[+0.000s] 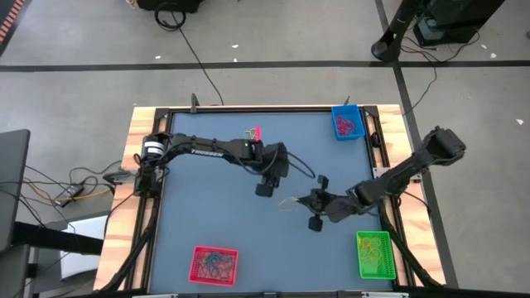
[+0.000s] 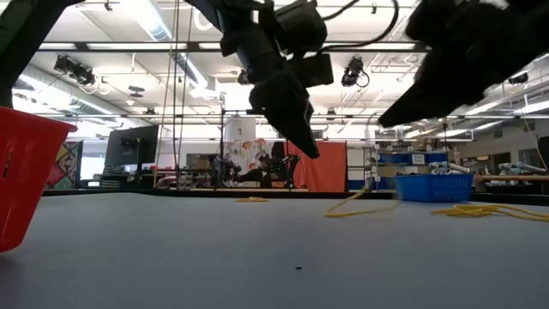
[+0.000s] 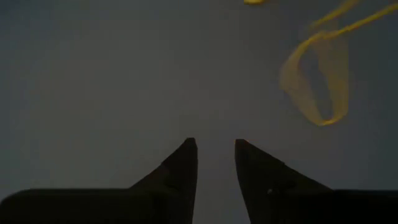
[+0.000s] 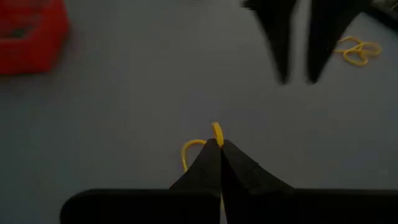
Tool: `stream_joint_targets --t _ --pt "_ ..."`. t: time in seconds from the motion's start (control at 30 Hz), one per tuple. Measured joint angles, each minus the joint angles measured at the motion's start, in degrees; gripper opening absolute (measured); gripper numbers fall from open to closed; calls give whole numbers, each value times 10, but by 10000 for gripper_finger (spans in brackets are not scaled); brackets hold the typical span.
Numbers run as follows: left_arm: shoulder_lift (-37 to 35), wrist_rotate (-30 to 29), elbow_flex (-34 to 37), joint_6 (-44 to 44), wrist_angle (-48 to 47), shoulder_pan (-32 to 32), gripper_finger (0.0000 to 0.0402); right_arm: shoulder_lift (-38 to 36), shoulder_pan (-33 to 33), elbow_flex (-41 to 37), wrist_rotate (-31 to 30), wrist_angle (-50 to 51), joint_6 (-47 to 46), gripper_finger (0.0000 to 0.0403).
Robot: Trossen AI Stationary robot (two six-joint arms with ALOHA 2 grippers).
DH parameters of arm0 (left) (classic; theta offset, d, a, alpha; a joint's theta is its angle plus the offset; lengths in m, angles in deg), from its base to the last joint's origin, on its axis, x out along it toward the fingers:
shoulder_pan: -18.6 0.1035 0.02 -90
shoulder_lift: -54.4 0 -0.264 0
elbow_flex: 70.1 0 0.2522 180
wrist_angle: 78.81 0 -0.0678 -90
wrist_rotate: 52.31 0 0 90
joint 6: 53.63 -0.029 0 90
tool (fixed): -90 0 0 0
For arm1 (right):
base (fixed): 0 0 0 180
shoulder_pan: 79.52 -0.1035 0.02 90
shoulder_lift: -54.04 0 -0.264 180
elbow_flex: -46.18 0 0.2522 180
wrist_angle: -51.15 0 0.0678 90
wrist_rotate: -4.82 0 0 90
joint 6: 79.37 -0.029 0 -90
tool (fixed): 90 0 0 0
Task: Sort rubber bands into baskets
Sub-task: Put the yellow rubber band into the green bin
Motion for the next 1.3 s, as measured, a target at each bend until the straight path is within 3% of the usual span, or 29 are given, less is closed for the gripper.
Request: stream_joint_targets --t 0.33,0.43,0.67,0.8,1.13,1.3 --pt "0 -1 0 8 -5 46 113 -180 -113 0 17 200 -110 5" --pt "0 -1 0 8 -5 55 113 -245 -142 0 63 244 -136 5" --pt "0 -1 0 9 -6 59 113 -345 -221 0 242 222 -221 6" --pt "0 -1 0 21 -20 59 113 -354 -281 0 290 223 -310 7" --pt "0 -11 0 21 -41 69 113 -319 -376 0 267 242 -562 7" --pt "0 -15 0 34 -57 86 112 -288 -398 0 295 295 -682 7"
